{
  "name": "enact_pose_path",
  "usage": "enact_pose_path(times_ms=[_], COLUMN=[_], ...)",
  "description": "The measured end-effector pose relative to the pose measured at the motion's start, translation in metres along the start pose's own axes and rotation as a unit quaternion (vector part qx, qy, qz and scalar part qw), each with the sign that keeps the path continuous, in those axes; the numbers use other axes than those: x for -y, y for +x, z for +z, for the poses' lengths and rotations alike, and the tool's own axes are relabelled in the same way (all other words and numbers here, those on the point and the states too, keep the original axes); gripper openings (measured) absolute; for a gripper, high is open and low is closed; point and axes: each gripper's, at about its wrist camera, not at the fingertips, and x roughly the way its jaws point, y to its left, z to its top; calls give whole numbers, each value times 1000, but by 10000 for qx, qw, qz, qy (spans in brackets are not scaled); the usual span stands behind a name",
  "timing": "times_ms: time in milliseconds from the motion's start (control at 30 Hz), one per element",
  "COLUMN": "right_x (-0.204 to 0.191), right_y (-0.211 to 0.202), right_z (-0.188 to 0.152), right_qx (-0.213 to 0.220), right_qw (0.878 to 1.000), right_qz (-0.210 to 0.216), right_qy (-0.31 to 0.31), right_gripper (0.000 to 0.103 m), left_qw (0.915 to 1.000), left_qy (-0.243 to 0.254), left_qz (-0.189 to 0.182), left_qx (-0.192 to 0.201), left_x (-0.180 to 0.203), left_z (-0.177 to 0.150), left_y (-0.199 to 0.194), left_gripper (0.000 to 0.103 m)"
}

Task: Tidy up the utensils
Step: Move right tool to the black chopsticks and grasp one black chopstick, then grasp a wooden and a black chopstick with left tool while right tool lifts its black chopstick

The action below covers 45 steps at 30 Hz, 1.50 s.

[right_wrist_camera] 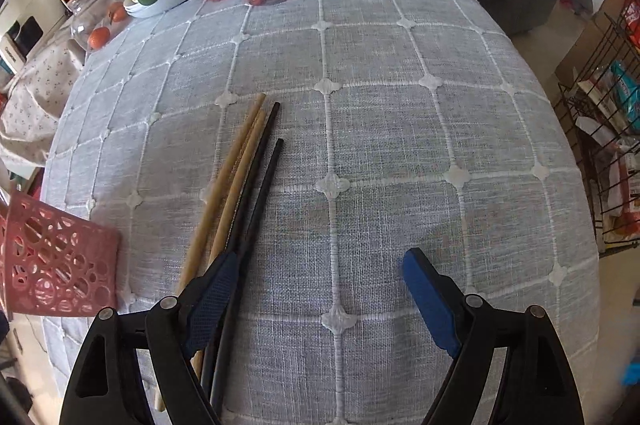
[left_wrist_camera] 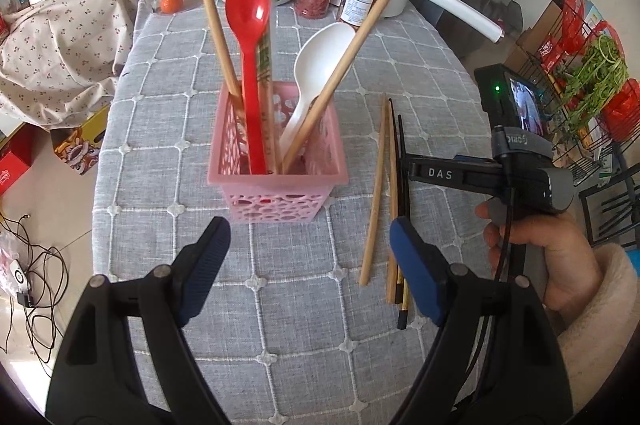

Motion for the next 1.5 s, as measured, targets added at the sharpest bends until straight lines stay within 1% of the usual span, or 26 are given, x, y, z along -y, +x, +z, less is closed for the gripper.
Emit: enact_pose_path(times_ms=[100,200,267,333,400,433,500,533,600,667,700,833,967,1067,1133,1167,1200,1233,1267,1333,1400,1500], right_x=[-7,-17,-15,-12,-8,-6,0,2,5,9,5,10,32,55,66,70,74,77,78,86,89,90], right_y=[2,3,2,1,-3,-5,-8,-10,-12,-14,-12,-16,-25,-39,-50,-56,-62,-67,-71,-74,-78,-84], right_z=[-1,-4,-5,-6,-6,-6,-7,-8,-12,-15,-17,-24,-32,-34,-36,-38,-39,-42,-46,-43,-43,-40], right_qx=[46,79,-9,-19,-30,-39,-51,-60,-78,-106,-121,-176,-275,-204,-115,-60,-17,21,41,44,56,98], right_qw=[9998,9981,9985,9985,9986,9985,9984,9982,9980,9977,9976,9972,9989,9987,9983,9982,9980,9976,9971,9956,9947,9937], right_qz=[-180,-445,-402,-393,-363,-355,-324,-310,-275,-228,-187,-104,185,465,573,595,622,679,746,906,992,1083], right_qy=[-123,-420,-375,-371,-392,-411,-467,-513,-568,-632,-661,-725,-338,-12,72,88,97,114,145,217,254,270], right_gripper=[86,85,84,76,60,56,41,37,19,15,13,8,6,6,6,6,6,6,6,6,6,6], left_qw=[10000,10000,10000,10000,9999,9999,9998,9997,9995,9992,9990,9978,9963,9948,9934,9926,9918,9909,9904,9899,9898,9905], left_qy=[-5,14,36,59,84,98,144,190,285,383,437,651,858,1018,1146,1211,1274,1346,1378,1394,1351,1315], left_qz=[-21,-28,-50,-62,-88,-102,-142,-152,-135,-116,-110,-81,-14,1,30,41,50,54,27,-148,-229,-8], left_qx=[13,35,36,37,30,28,22,24,28,41,45,22,-5,25,20,5,-10,-25,-56,-218,-399,-404], left_x=[-2,-1,-1,0,1,2,5,7,12,18,21,31,42,53,63,68,72,78,83,93,101,110], left_z=[0,-1,-2,-2,-2,-3,-2,-3,-4,-5,-6,-11,-17,-19,-19,-19,-18,-16,-14,-7,3,16], left_y=[-1,-3,-4,-5,-4,-4,-4,-4,-3,-3,-3,0,3,4,6,8,10,14,17,28,41,56], left_gripper=[82,82,82,82,82,82,82,82,82,82,82,82,82,82,81,79,74,65,58,26,18,17])
